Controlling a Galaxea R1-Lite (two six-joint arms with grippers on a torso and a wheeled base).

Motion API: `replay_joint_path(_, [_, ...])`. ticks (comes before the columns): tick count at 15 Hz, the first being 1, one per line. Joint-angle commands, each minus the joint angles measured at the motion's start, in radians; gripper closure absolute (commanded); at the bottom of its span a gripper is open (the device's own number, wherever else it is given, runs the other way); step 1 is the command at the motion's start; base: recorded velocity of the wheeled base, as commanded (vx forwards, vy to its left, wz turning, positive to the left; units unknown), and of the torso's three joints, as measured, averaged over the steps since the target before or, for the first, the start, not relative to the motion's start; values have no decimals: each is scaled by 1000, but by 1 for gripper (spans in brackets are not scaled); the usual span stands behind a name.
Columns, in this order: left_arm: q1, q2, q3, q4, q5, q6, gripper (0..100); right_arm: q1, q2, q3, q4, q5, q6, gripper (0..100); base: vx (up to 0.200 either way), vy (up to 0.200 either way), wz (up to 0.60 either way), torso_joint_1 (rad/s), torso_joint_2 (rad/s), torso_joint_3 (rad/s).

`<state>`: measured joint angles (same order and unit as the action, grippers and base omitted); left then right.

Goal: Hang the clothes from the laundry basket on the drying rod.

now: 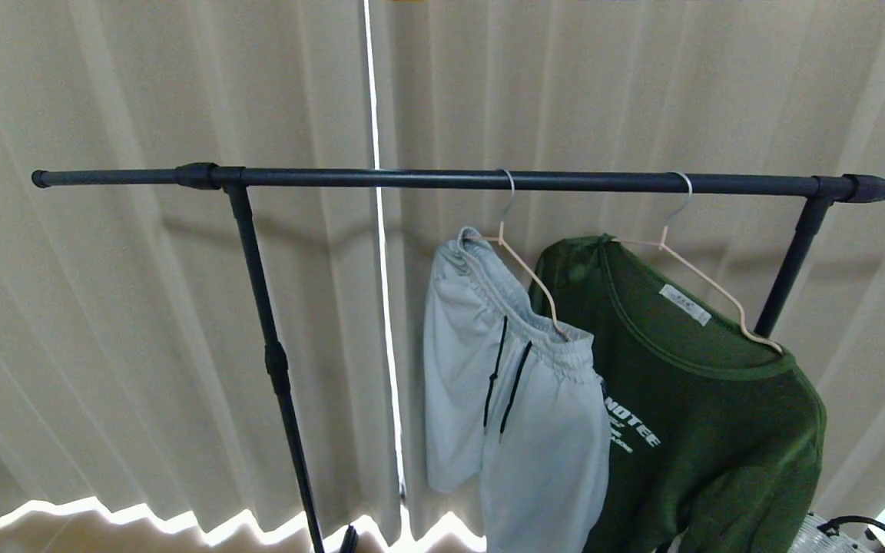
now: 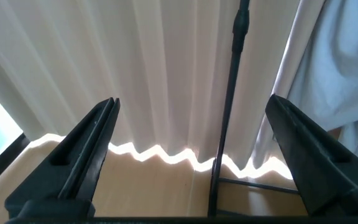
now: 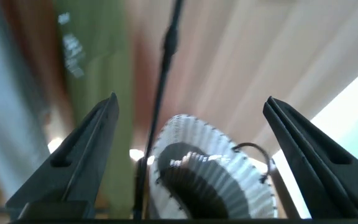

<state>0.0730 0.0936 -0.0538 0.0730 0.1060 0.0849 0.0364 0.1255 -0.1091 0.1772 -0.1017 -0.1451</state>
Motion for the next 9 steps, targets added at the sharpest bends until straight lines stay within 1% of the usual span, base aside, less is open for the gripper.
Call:
replay_joint_path(1, [-1, 1, 40, -44, -5, -5, 0, -27, -121, 2, 7, 57, -1, 0, 0, 0, 0, 0, 0, 0])
replay_joint_path(2, [-1, 1, 40, -52, -14, -7, 0, -26, -122, 3, 5, 62, 1, 0, 0, 0, 0, 0, 0, 0])
replay_joint_path(5, [-1, 1, 43, -58, -193, -14, 0, -26, -122, 3, 7, 68, 9, 0, 0, 0, 0, 0, 0, 0])
replay_joint_path(6, [-15, -6, 43, -56, -203, -11, 0, -27, -122, 3, 8, 66, 30, 0, 0, 0, 0, 0, 0, 0])
replay_joint_path(7, [-82, -45, 43, -56, -203, -8, 0, -27, -122, 46, -12, 66, 94, 0, 0, 0, 0, 0, 0, 0])
replay_joint_path(8, [-91, -48, 43, -56, -204, -7, 0, -27, -122, 54, -32, 66, 102, 0, 0, 0, 0, 0, 0, 0])
replay_joint_path(9, [-85, -55, 43, -56, -204, -7, 0, -27, -122, 65, -78, 66, 98, 0, 0, 0, 0, 0, 0, 0])
